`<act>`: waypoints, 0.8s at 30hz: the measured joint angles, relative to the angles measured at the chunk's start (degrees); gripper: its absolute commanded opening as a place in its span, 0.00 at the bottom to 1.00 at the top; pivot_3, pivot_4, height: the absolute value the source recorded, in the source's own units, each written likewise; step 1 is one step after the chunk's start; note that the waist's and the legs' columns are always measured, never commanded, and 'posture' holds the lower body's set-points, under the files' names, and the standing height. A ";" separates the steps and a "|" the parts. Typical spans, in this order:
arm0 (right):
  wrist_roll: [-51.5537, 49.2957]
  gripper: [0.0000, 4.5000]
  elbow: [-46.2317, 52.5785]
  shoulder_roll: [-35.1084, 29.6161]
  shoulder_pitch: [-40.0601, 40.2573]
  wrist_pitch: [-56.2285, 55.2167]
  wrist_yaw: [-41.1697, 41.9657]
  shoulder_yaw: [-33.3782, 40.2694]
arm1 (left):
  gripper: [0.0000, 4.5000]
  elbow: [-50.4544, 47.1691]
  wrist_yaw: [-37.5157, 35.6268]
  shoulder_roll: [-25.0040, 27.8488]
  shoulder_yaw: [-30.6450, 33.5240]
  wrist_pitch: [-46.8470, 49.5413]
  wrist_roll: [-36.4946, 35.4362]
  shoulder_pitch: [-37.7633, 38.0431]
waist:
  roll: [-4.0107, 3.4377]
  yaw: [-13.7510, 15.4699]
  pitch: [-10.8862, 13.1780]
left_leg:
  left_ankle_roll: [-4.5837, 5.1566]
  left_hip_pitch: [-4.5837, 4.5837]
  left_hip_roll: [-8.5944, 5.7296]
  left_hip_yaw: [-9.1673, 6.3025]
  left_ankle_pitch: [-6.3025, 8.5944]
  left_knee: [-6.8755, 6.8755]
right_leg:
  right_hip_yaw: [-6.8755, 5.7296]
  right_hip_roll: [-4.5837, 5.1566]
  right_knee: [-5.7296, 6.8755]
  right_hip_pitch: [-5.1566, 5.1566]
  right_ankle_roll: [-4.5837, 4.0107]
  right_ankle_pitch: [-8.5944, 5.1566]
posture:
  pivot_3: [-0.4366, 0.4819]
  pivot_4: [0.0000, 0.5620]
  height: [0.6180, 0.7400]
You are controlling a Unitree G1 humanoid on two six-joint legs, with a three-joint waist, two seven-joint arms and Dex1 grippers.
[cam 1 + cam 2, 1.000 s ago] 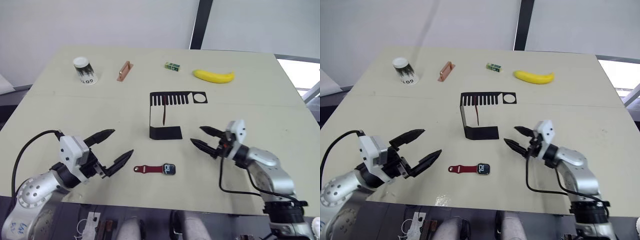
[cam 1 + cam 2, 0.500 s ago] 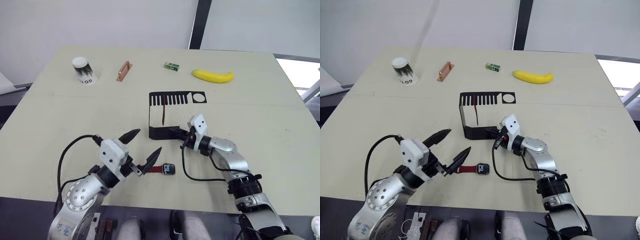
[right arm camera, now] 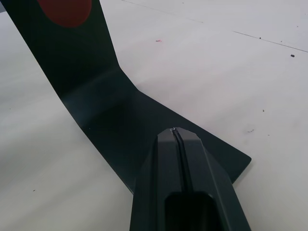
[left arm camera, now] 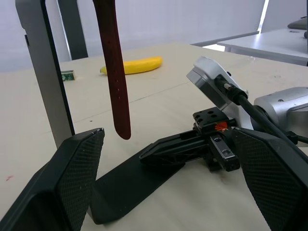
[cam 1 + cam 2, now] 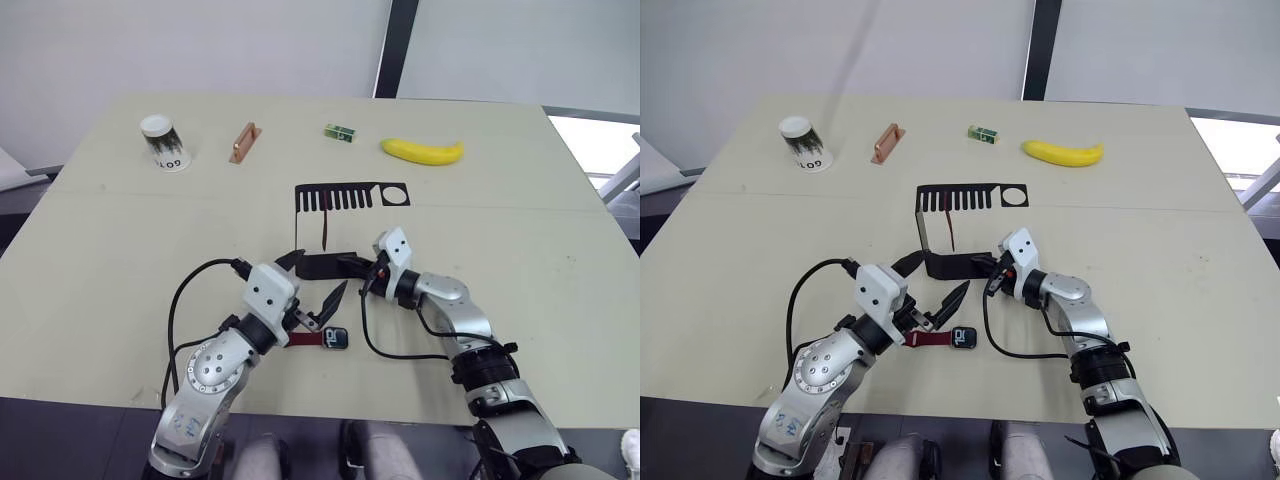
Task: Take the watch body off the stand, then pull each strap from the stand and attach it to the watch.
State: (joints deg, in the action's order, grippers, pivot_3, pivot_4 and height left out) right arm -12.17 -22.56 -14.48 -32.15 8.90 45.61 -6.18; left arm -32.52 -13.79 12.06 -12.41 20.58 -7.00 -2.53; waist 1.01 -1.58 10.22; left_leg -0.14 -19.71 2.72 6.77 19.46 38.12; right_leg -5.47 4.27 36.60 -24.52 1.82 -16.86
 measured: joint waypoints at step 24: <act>-0.18 0.00 3.27 0.01 1.96 2.40 0.02 -0.03 | 0.89 13.80 8.00 -10.22 -3.49 -4.68 11.63 -10.40 | 0.02 0.01 -0.01 | 0.01 0.01 0.01 0.00 0.00 -0.02 | -0.04 0.01 -0.02 0.01 0.01 0.01 | 0.48 0.27 1.00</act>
State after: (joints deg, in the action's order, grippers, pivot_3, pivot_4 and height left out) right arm -12.35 -19.29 -14.47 -30.19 11.30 45.63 -6.21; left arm -18.71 -5.78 1.84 -15.91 15.91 4.63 -12.92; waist 1.03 -1.58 10.21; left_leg -0.13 -19.70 2.73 6.77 19.46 38.10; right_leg -5.51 4.28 36.58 -24.52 1.83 -16.85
